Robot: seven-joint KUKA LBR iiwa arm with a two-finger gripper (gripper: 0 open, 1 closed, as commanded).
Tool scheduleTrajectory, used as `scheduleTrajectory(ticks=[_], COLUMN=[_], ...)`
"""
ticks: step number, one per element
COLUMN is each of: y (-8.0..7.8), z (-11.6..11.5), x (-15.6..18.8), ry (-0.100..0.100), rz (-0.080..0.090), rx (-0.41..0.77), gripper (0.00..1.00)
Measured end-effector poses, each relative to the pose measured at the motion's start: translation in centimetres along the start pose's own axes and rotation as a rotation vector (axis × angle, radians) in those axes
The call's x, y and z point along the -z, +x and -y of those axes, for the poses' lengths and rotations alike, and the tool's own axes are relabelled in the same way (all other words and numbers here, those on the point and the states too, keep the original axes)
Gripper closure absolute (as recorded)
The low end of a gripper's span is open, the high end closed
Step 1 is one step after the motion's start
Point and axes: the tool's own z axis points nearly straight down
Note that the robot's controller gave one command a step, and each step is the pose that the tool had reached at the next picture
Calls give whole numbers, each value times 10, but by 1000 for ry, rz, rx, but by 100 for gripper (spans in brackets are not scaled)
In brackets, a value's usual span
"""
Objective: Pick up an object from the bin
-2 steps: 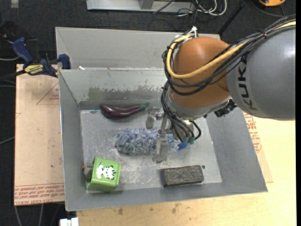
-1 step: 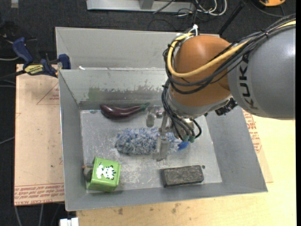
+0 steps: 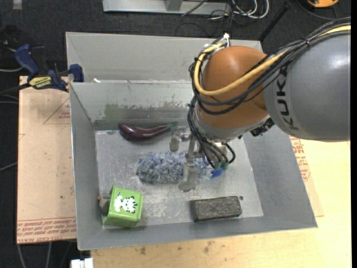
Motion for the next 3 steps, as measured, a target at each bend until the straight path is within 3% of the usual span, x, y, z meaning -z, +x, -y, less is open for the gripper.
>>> scheduleTrajectory(ticks=[1,2,3], y=[0,1,-28], z=[-2,-3,4], x=[-51,-80,-90], ry=[-1,-1,-1], rz=[-5,-9,-6], rx=[201,296,288], gripper=[0,0,0])
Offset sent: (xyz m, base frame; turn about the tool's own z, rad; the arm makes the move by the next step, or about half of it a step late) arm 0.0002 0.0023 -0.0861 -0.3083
